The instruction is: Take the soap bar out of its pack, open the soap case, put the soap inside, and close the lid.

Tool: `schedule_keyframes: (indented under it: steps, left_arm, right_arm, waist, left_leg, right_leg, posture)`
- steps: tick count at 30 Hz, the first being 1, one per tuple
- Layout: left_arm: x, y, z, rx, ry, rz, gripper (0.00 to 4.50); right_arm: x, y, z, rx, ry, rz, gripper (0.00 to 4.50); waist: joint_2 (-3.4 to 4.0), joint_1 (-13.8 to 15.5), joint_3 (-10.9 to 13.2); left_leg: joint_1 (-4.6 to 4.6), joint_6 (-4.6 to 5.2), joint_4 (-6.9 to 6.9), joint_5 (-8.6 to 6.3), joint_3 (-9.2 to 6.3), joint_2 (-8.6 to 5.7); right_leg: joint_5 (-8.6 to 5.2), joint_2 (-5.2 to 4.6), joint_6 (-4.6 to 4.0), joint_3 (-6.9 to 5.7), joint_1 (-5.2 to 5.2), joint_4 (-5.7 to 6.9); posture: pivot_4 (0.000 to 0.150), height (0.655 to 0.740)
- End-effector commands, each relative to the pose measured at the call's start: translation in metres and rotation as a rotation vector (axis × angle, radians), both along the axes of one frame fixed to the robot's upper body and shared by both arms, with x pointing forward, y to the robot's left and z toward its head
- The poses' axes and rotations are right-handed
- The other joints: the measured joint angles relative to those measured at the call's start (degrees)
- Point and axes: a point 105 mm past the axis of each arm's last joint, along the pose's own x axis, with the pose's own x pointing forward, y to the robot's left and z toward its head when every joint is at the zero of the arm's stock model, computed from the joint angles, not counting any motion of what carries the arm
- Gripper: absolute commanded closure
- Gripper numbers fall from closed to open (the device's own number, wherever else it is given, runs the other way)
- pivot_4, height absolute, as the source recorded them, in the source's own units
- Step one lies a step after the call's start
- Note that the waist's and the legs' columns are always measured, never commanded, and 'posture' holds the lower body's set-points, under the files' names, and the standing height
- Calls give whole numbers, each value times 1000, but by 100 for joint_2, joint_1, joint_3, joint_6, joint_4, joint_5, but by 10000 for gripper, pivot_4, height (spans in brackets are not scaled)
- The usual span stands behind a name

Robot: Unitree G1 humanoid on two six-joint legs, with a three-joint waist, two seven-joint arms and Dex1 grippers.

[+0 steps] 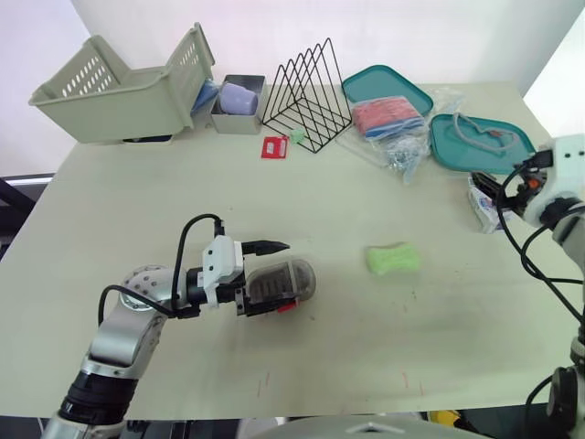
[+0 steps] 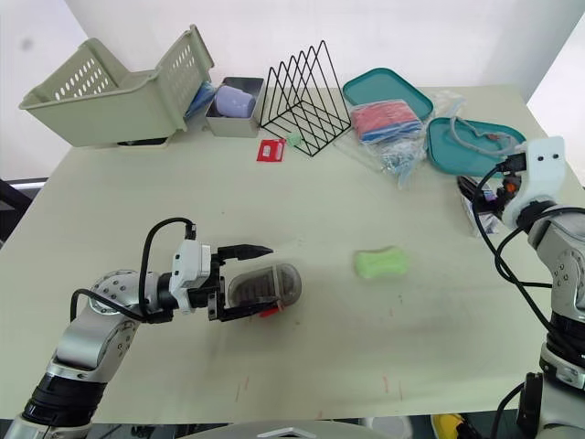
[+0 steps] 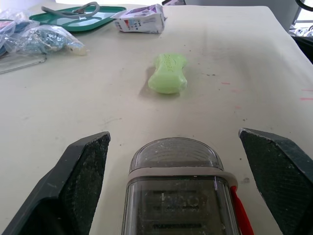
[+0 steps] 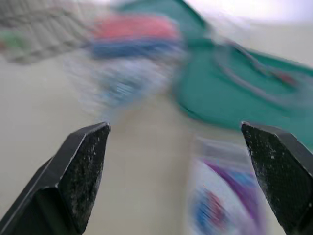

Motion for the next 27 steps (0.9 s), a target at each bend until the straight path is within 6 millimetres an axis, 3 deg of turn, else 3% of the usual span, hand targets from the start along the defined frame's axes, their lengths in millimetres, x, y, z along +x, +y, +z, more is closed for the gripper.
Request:
schedule_keyframes:
  steps: [1,4,8,14,27]
  left_arm:
    - [1,-1,4,7,-12,-8,0]
    - [3,1,5,15,-4,1,0]
    - [2,3,2,53,24,-10,0]
    - [-1,3,0,123,50,-37,0]
    - [-5,10,-15,301,96,-54,0]
  right_arm:
    - [-32,20,-8,-13,-35,345,546]
    - [-52,20,-24,-29,0,543,546]
    - [-68,4,-49,-160,47,748,546]
    - [-69,-13,-56,-231,35,797,546]
    - [-68,-18,-69,-262,8,788,546]
  waist:
    - [0,29,0]
    - [-2,37,2]
    - [-2,-1,3]
    - [-1,-24,5]
    - [-2,-8,5]
  left_leg:
    - [-5,3,0,-2,-1,0]
    - [-8,11,5,-7,7,-2]
    - [9,11,11,-6,10,-1]
    - [21,11,10,-6,8,1]
    - [20,11,13,-6,8,1]
  right_leg:
    - [0,-2,0,-2,0,-2]
    - [0,-7,1,1,0,-8]
    - [1,-4,2,5,10,4]
    - [0,-1,1,4,20,5]
    - [1,-4,0,5,20,7]
  posture:
    - [1500,7400]
    - [1500,7400]
    - [1500,7400]
    - [1500,7400]
    - [1500,7400]
